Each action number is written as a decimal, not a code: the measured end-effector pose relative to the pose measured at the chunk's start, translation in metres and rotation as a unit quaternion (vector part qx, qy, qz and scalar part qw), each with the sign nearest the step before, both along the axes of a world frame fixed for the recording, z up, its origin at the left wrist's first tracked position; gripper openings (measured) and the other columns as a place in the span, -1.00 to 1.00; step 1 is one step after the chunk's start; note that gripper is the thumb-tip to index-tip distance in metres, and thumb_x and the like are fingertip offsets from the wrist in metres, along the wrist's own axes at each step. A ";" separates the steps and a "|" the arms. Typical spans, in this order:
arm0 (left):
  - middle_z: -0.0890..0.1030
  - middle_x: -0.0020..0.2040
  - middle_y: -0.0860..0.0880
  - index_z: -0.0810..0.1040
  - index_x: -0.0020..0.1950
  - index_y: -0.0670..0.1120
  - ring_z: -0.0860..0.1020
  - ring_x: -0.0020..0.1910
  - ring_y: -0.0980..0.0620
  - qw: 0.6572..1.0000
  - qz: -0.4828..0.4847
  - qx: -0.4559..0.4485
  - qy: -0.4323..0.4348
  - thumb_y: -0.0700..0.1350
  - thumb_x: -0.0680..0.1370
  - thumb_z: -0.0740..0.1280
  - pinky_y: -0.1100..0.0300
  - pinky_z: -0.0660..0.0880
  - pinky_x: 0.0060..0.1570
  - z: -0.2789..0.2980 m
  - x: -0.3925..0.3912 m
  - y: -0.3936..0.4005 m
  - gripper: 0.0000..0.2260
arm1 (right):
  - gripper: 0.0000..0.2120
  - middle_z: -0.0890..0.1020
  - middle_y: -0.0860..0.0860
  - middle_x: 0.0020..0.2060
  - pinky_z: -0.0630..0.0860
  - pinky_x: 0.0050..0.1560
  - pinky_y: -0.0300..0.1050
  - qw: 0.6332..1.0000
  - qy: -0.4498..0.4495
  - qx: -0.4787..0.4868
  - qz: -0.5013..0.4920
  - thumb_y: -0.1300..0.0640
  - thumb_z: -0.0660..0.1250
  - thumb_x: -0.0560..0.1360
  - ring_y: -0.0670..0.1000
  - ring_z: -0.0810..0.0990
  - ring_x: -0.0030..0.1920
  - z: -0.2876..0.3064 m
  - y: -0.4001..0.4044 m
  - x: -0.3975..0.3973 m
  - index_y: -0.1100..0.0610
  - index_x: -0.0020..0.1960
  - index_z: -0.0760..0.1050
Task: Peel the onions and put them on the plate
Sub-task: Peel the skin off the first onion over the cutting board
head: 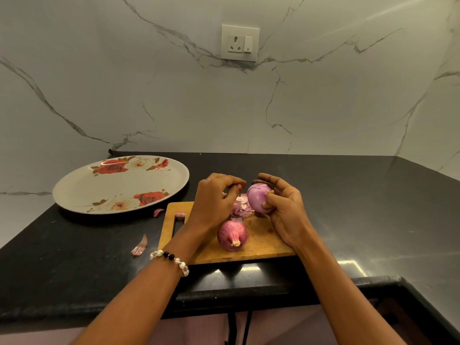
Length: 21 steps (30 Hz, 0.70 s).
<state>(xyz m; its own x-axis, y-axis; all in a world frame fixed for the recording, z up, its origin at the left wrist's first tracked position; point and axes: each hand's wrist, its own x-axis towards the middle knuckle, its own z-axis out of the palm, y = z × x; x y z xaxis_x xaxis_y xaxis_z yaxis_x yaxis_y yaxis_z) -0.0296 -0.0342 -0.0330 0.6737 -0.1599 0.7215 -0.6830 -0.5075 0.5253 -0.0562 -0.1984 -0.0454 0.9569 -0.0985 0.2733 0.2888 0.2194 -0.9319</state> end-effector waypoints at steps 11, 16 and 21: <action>0.65 0.03 -0.08 0.62 0.14 -0.14 0.50 -0.12 0.21 0.998 -0.027 0.012 0.053 -0.14 0.49 0.41 0.54 0.43 -0.13 0.005 -0.002 0.001 -0.76 | -0.46 0.63 0.17 0.15 0.61 0.06 -0.01 0.997 -0.053 -0.026 0.046 0.32 0.27 0.32 0.19 0.62 0.20 0.000 -0.001 -0.001 0.15 0.31 0.48; 0.65 0.00 -0.07 0.63 0.12 -0.16 0.47 -0.18 0.34 0.997 -0.033 -0.004 0.063 -0.20 0.49 0.41 0.60 0.39 -0.14 0.007 -0.005 0.003 -0.79 | -0.35 0.62 0.13 0.15 0.62 0.07 -0.03 0.994 -0.065 -0.077 0.053 0.31 0.44 0.29 0.14 0.63 0.18 0.002 0.001 -0.004 0.09 0.35 0.42; 0.62 0.02 -0.06 0.63 0.14 -0.12 0.47 -0.03 0.17 0.997 -0.013 0.008 0.074 -0.19 0.50 0.39 0.51 0.42 -0.12 0.004 -0.002 0.003 -0.78 | -0.24 0.57 0.12 0.19 0.61 0.13 -0.03 0.987 -0.076 -0.137 0.045 0.45 0.53 0.33 0.13 0.62 0.20 0.001 0.001 -0.002 0.03 0.40 0.35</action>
<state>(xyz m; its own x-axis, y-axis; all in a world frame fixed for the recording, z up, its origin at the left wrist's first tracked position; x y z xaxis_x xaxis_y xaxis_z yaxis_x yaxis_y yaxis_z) -0.0317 -0.0313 -0.0290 0.7674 -0.1901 0.6123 -0.6126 -0.4993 0.6127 -0.0586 -0.1978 -0.0441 0.9040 0.0827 0.4194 0.4211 -0.0034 -0.9070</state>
